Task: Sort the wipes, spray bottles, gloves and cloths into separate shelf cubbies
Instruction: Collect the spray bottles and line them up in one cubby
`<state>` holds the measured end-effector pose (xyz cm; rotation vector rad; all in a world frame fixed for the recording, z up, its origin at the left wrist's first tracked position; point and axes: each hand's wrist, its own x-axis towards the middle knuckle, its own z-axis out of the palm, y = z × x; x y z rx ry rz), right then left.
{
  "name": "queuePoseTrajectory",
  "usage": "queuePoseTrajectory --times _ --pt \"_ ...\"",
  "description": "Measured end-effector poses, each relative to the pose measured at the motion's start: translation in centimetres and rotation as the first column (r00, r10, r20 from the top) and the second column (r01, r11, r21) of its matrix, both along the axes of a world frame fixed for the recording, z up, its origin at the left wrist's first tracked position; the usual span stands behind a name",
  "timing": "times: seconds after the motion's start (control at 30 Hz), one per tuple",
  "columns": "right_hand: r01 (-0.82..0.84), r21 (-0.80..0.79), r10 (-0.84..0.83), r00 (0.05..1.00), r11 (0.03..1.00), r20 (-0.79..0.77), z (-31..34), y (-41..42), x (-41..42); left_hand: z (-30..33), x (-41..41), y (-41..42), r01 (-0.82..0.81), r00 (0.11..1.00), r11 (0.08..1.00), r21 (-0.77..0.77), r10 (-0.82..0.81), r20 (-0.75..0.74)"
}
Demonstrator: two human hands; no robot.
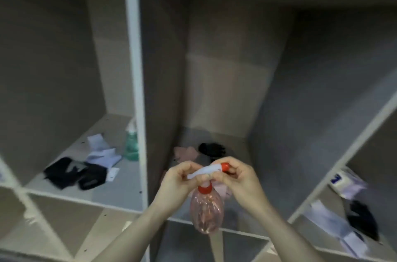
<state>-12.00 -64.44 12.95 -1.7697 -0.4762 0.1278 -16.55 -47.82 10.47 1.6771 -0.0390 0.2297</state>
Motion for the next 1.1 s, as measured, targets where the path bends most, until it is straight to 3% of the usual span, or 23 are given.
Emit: queuePoseTrajectory --times 0.1,0.3,0.47,0.63,0.77,0.83,0.9,1.1 --pt "-0.178 0.012 0.178 0.984 0.984 -0.004 0.7 5.3 -2.5 0.9 -5.1 4.7 -0.057 0.998 0.997 -0.055 0.055 -0.037" --pt "-0.356 -0.013 0.356 0.935 0.934 -0.001 0.2 15.8 -5.5 2.2 -11.2 13.7 -0.165 0.974 0.952 0.259 0.199 -0.111" --pt "-0.402 0.01 0.402 0.915 0.915 0.044 0.9 24.3 -5.5 2.7 -11.5 20.5 -0.351 0.918 0.89 0.291 0.389 -0.083" --pt "-0.283 0.116 0.283 0.959 0.952 0.014 1.3 33.8 -1.2 4.1 -5.6 28.1 -0.474 0.857 0.779 0.411 0.516 0.012" --pt "-0.098 0.17 0.117 0.987 0.981 -0.109 1.0 40.2 3.9 4.5 1.2 33.7 -0.433 0.881 0.792 0.43 0.473 0.017" --pt "-0.027 0.121 0.048 0.984 0.992 -0.169 1.3 42.3 6.5 4.2 4.9 35.7 -0.42 0.887 0.804 0.422 0.462 0.002" --pt "-0.014 0.036 0.023 0.968 0.999 -0.251 1.1 43.7 9.1 3.1 8.5 37.3 -0.412 0.887 0.816 0.405 0.461 -0.026" --pt "0.197 0.075 -0.149 0.897 0.977 -0.416 -3.8 44.7 14.5 -2.3 16.9 38.5 -0.415 0.87 0.829 0.376 0.482 -0.102"
